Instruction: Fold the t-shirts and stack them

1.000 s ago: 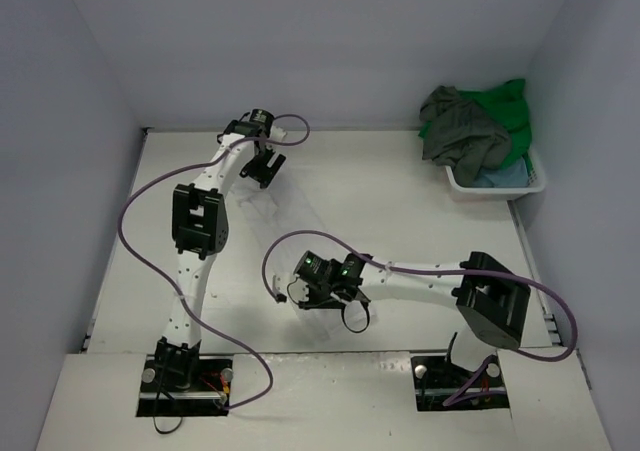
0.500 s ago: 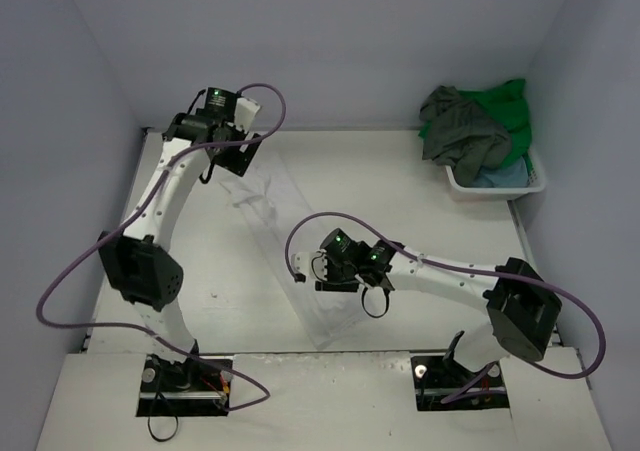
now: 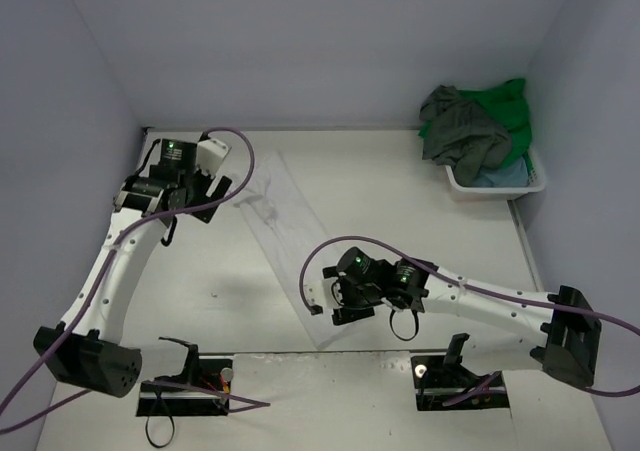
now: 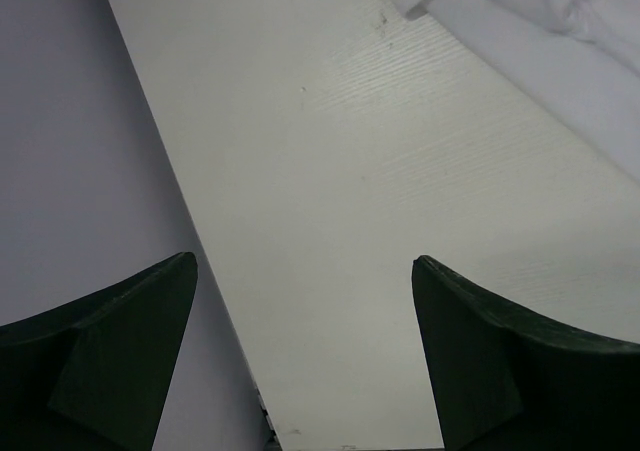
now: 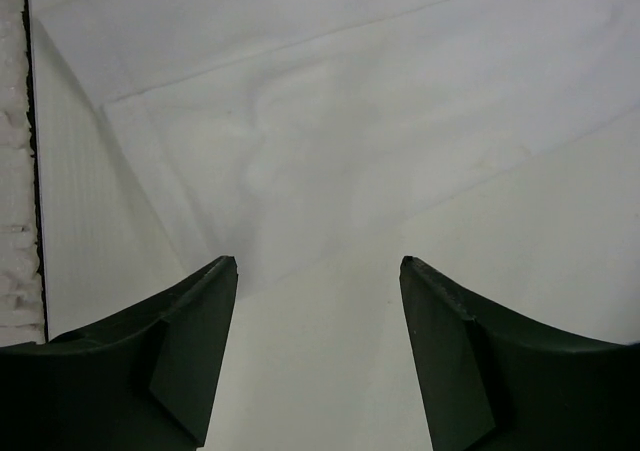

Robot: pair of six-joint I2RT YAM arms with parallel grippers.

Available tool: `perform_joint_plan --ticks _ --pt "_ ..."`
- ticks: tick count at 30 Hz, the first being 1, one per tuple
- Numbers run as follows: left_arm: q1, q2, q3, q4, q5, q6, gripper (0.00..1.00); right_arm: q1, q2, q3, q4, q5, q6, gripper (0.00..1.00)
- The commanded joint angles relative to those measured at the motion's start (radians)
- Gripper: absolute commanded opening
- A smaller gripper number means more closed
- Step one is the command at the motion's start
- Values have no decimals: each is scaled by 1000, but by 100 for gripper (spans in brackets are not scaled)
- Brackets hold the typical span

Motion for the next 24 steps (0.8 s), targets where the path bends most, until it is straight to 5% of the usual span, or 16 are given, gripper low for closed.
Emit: perform_joint_plan --ticks 1,24 --pt "13 -62 -81 84 -5 35 83 20 -34 -17 -47 -41 -33 63" --pt "24 -131 -287 167 38 17 83 72 158 -44 -47 -176 -20 62"
